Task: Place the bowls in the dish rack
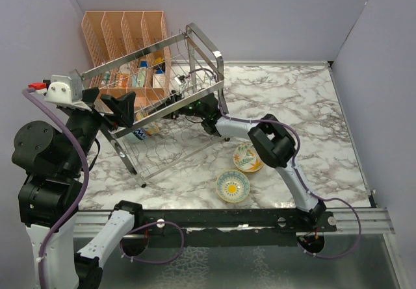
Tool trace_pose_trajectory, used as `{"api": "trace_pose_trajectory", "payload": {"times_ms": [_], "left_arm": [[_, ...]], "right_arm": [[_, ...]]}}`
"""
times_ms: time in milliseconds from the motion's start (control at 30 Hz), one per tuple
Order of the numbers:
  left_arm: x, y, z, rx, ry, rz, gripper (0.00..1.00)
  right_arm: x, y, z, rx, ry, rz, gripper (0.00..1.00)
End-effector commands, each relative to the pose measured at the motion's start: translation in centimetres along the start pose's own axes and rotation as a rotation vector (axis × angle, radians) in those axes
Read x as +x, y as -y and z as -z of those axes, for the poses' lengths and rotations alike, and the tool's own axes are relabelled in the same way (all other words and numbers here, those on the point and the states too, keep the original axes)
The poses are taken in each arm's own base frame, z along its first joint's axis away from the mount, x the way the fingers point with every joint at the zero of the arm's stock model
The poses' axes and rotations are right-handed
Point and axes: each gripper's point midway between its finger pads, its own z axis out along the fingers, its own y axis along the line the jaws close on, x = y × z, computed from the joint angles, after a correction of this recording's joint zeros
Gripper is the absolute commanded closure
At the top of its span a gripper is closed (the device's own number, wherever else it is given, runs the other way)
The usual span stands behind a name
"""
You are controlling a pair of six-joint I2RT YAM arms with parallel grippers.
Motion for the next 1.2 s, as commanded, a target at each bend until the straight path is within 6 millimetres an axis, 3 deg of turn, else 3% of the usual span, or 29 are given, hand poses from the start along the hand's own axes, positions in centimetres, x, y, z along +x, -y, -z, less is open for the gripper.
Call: {"api": "trace_pose_trajectory", "payload": {"times_ms": [0, 167, 400, 633, 833, 1000, 1167], "left_arm": [[-0.9, -0.2, 0.3, -0.012, 0.031, -0.007, 0.01], [-1.0, -0.2, 0.3, -0.016, 0.032, -0.007, 0.01], [-1.0, -0.2, 0.3, -0.013, 0.037, 0.001, 0.01], [-1.4, -0.1, 0.6, -0.012, 0.045, 0.007, 0.01], [-1.5, -0.2, 0.8, -0.019, 0.049, 0.004, 0.01], [-1.5, -0.2, 0.6, -0.018, 0.045, 0.004, 0.01], [-1.3, -0.2, 0.6, -0.02, 0.045, 0.004, 0.01]], "right_arm": [[0.8, -6.9, 0.1, -0.143, -0.019, 0.037, 0.6], [4.3, -9.1, 1.5, -0.188, -0.073, -0.002, 0.6], [10.8, -11.8, 4.6, -0.196, -0.208, -0.074, 0.61], [17.2, -14.9, 8.9, -0.152, -0.336, -0.098, 0.61], [21.7, -15.8, 13.4, -0.019, -0.443, -0.067, 0.61], [22.9, -14.8, 18.1, 0.21, -0.484, -0.015, 0.61], [20.9, -13.3, 23.1, 0.521, -0.481, 0.087, 0.6]]}}
